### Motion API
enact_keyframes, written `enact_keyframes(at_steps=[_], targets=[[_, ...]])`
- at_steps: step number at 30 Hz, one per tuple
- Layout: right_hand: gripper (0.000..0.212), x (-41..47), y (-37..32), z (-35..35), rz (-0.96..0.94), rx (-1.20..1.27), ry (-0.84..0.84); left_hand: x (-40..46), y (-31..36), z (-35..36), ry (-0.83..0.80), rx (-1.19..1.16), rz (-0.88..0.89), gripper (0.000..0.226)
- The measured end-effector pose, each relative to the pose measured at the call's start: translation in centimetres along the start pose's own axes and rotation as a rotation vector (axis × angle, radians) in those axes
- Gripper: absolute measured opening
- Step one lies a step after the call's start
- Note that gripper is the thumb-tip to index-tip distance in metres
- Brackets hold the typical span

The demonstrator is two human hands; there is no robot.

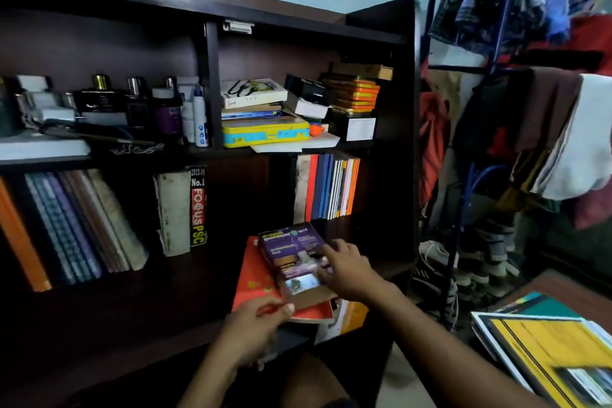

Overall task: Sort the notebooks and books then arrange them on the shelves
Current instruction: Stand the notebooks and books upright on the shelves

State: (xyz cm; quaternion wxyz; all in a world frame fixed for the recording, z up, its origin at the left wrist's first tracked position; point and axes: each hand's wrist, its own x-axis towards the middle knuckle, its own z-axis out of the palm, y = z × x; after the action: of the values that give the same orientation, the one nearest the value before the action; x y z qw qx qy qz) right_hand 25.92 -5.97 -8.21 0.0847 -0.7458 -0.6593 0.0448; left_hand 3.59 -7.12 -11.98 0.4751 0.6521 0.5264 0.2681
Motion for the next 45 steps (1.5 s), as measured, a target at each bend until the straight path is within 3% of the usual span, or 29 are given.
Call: enact_keyframes(at_steps=[1, 3, 6, 9, 12, 15, 18, 20, 26, 30, 32, 35, 39, 42, 45], targets=[[0.045, -0.7, 0.1, -0.1, -0.009, -0.082, 0.038, 0.0, 0.3, -0.2, -0.007, 0.11, 0.038, 0.029], [0.042, -2.1, -0.4, -0.3, -0.024, -0.133, 0.045, 0.0, 1.2, 0.2, 0.133, 0.356, 0.091, 0.031], [0.069, -3.5, -1.9, -0.2, 0.015, -0.046, 0.039, 0.0, 3.3, 1.0, 0.341, 0.542, 0.25, 0.034], [0.091, -3.5, -3.1, 0.9, 0.051, -0.116, 0.086, 1.8, 2.5, 1.4, 0.196, 0.725, 0.43, 0.048], [0.091, -2.4, -3.1, 1.2, 0.098, -0.122, 0.08, 3.0, -0.4, 1.1, 0.006, 0.799, 0.383, 0.071], [0.098, -0.9, -2.7, 0.2, 0.101, -0.153, 0.016, 3.8, -0.6, 0.8, 0.009, 0.841, 0.374, 0.084], [0.124, 0.3, -2.1, -0.4, 0.114, -0.241, -0.102, 4.6, 1.2, 0.8, -0.006, 0.951, 0.382, 0.075], [0.129, 1.0, -1.3, -0.3, 0.136, -0.24, -0.138, 5.1, 2.5, 0.9, -0.004, 0.974, 0.395, 0.064], [0.114, 1.8, -0.4, 0.5, 0.104, -0.304, -0.028, 6.5, 3.6, 0.7, 0.016, 1.051, 0.397, 0.062], [0.083, 2.2, -0.2, 0.0, 0.015, -0.3, 0.081, 6.7, 3.5, 1.1, 0.077, 1.056, 0.392, 0.072], [0.065, 2.6, 0.9, -1.5, 0.043, -0.152, 0.105, 6.9, 3.5, 1.3, 0.094, 1.077, 0.373, 0.074], [0.053, 3.1, 4.5, -3.6, 0.121, 0.273, 0.121, 7.0, 4.0, 1.7, 0.08, 1.149, 0.341, 0.069], [0.033, 2.2, 7.6, -2.7, 0.155, 0.838, 0.428, 8.4, 5.2, 2.5, 0.089, 1.162, 0.314, 0.049], [0.019, 2.0, 7.8, 0.2, 0.158, 1.084, 0.584, 10.8, 5.4, 3.7, 0.027, 0.847, 0.376, 0.055], [0.039, 2.7, 8.0, 3.2, 0.21, 1.026, 0.527, 13.3, 5.6, 5.0, -0.111, 0.626, 0.492, 0.071]])
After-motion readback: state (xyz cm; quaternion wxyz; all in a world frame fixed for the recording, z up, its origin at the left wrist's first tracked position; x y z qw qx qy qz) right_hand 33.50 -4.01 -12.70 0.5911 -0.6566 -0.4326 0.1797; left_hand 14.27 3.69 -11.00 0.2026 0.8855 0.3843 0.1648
